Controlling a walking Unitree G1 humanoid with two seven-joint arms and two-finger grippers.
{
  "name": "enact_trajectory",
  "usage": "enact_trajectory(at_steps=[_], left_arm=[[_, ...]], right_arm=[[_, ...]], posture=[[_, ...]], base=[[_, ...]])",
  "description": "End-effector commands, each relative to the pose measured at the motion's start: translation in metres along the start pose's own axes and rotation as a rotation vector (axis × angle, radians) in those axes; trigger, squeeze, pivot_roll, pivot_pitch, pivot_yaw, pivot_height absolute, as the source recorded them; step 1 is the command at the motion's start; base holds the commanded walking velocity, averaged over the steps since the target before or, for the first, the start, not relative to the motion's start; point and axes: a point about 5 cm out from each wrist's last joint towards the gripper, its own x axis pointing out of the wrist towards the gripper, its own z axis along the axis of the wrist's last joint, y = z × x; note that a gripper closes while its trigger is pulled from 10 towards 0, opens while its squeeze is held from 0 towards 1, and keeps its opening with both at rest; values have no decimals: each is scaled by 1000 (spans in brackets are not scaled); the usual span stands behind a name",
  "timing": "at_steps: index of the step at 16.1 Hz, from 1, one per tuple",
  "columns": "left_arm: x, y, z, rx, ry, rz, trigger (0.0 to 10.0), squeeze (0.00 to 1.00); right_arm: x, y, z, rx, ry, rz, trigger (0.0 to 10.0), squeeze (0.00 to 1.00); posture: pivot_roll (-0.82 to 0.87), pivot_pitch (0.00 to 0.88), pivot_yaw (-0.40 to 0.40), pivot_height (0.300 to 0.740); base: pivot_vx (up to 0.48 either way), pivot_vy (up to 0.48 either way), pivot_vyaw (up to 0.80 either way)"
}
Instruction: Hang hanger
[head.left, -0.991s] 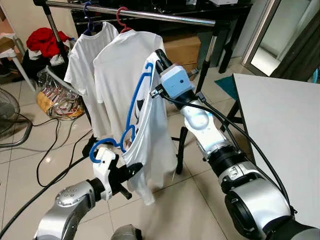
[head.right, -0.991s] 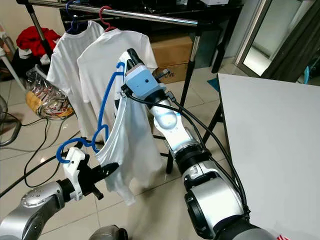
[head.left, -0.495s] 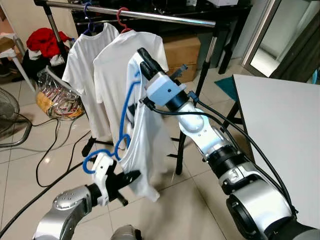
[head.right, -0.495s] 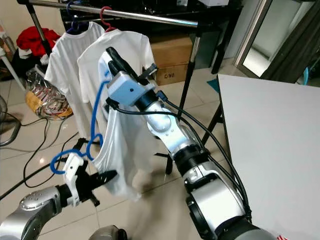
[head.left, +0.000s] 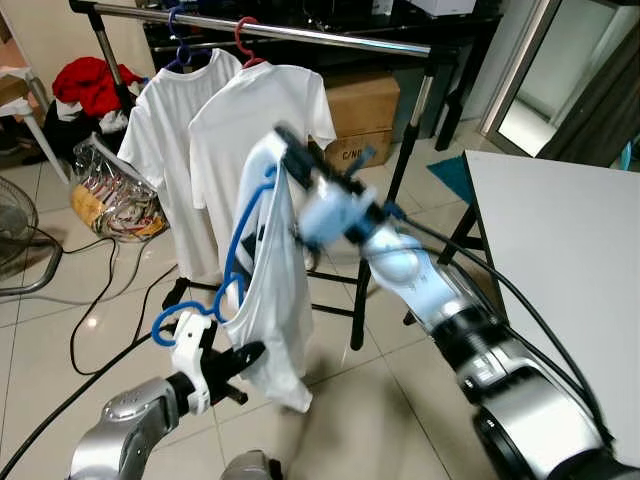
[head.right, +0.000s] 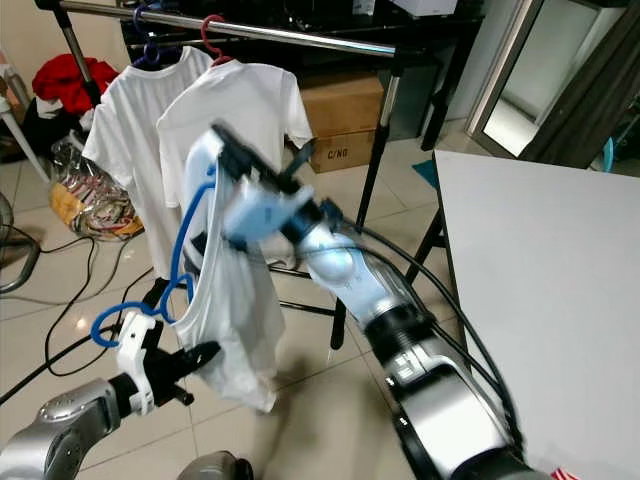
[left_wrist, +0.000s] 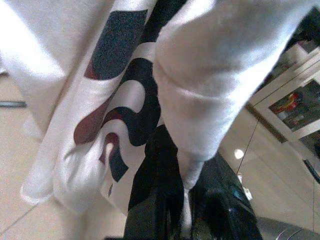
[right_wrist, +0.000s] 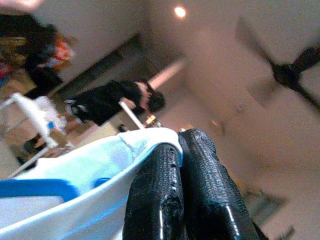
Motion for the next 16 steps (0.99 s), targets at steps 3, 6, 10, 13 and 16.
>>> enact_trajectory(at_steps=[3,6,10,13,16], left_arm=[[2,-1,-7,47,75,-31,10000,0],[9,-8,-18,100,161,-71,10000,0],[9,-9,-36,168,255,-62,10000,0],[8,-8,-36,141,223,-20,10000,0],[4,-3,-35,111,191,9,10000,0]], right_arm=[[7,10,17,-41,-107,72,0,0],[21,15,15,-64,-63,99,0,0],[27,19,-11,-68,163,114,0,0],[20,10,-30,-64,288,92,0,0],[15,-1,-40,-29,349,51,0,0]], posture=[[128,0,-13,740],[127,0,-9,740],[126,0,-9,740],[138,0,-18,740],[142,0,-21,740]], base=[[0,0,0],[0,0,0],[0,0,0],[0,0,0],[0,0,0]])
